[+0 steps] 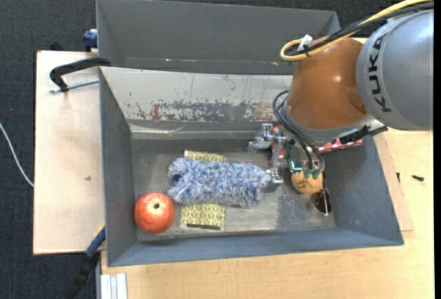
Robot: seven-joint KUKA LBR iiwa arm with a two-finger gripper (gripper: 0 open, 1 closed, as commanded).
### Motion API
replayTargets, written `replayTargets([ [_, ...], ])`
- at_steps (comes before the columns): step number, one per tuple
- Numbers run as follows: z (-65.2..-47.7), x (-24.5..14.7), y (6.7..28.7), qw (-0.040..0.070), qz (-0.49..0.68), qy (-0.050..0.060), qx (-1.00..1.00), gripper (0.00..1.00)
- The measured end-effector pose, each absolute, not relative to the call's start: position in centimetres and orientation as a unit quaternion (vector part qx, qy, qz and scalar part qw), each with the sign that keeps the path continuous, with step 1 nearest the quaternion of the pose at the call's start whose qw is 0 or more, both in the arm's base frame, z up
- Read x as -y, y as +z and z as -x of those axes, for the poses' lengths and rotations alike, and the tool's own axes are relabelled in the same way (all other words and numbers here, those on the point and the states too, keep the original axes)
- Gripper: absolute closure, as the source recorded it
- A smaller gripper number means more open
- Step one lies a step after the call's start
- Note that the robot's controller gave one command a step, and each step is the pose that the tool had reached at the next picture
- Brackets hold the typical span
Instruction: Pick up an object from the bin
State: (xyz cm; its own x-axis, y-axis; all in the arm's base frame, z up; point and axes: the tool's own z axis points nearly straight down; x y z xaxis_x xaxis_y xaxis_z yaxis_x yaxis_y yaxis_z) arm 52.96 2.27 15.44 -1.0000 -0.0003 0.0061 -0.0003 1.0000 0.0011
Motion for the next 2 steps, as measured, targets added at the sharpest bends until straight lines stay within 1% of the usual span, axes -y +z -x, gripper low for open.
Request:
replayTargets([
  [1,-53.1,-2.3,15.8,0.0,0.0,-0.001,1.0,0.0],
  [2,-54.1,-3.8,7.5,-0.001,0.05,-0.001,0.999,1.0],
])
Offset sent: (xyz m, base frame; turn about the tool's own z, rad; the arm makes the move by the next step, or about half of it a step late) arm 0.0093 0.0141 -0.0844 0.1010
